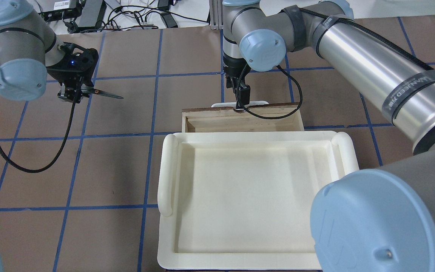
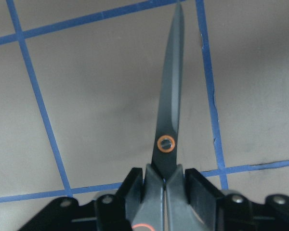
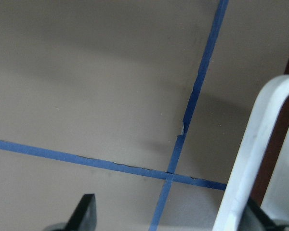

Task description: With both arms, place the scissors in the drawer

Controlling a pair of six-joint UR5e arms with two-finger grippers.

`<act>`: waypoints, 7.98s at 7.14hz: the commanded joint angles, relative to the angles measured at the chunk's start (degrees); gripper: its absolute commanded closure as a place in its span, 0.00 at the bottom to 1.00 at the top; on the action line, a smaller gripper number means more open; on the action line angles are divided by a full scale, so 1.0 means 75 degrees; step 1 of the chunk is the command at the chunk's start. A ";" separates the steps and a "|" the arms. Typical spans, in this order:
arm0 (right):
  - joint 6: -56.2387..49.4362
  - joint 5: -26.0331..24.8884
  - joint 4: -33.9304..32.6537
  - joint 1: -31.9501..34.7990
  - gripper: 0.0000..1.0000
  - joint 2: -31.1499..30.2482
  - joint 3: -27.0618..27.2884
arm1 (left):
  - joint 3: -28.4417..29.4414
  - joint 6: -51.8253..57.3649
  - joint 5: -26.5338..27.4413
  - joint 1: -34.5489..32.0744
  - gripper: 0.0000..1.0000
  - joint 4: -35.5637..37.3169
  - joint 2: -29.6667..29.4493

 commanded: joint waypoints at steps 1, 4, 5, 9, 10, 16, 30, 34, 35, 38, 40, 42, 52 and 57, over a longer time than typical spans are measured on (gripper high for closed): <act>-0.0001 0.0021 -0.0022 -0.0062 0.00 0.0095 -0.0106 | 0.0004 -0.0360 0.0012 -0.0285 1.00 -0.0347 0.0237; -0.0211 0.0021 -0.0022 -0.0250 0.00 0.0130 -0.0117 | 0.0004 -0.0933 -0.0012 -0.0636 1.00 -0.0862 0.0424; -0.0212 0.0021 -0.0022 -0.0250 0.00 0.0141 -0.0129 | 0.0016 -0.1342 0.0000 -0.0870 1.00 -0.1062 0.0529; -0.0212 0.0045 -0.0022 -0.0250 0.00 0.0235 -0.0375 | 0.0016 -0.2049 0.0000 -0.1259 1.00 -0.1251 0.0659; -0.0212 0.0045 -0.0011 -0.0250 0.00 0.0247 -0.0387 | 0.0016 -0.2049 0.0012 -0.1259 1.00 -0.1263 0.0648; -0.0247 0.0044 0.0271 -0.0250 0.00 -0.0407 -0.0375 | 0.0016 -0.2072 0.0012 -0.1294 1.00 -0.1286 0.0694; -1.0540 -0.0977 0.0927 -0.2161 0.00 -0.3338 0.0515 | 0.1269 -0.6349 -0.0094 -0.5054 1.00 -0.1732 -0.0171; -1.0722 -0.0893 0.0939 -0.2172 0.00 -0.3409 0.0527 | 0.1130 -0.6373 -0.0117 -0.5209 1.00 -0.1626 -0.0337; -1.1025 -0.0916 0.0927 -0.2172 0.00 -0.3409 0.0527 | 0.1118 -0.6385 -0.0140 -0.5220 1.00 -0.1626 -0.0406; -1.1098 -0.0928 0.1113 -0.2196 0.00 -0.3468 0.0539 | 0.1083 -0.6431 -0.0141 -0.5302 1.00 -0.1615 -0.0594; -1.1110 -0.0905 0.1197 -0.2207 0.00 -0.3480 0.0539 | 0.1059 -0.6408 -0.0129 -0.5466 1.00 -0.1381 -0.0746; -1.1110 -0.0928 0.1208 -0.2207 0.00 -0.3480 0.0539 | 0.1036 -0.6420 -0.0094 -0.5502 1.00 -0.1392 -0.0817; -1.1204 -0.0893 0.1208 -0.2278 0.00 -0.3573 0.0750 | 0.0731 -0.6455 -0.0164 -0.5595 0.88 -0.1146 -0.0946; -1.1204 -0.0600 0.1232 -0.2207 0.00 -0.3597 0.0867 | 0.0731 -0.6432 -0.0176 -0.5607 0.49 -0.1099 -0.1016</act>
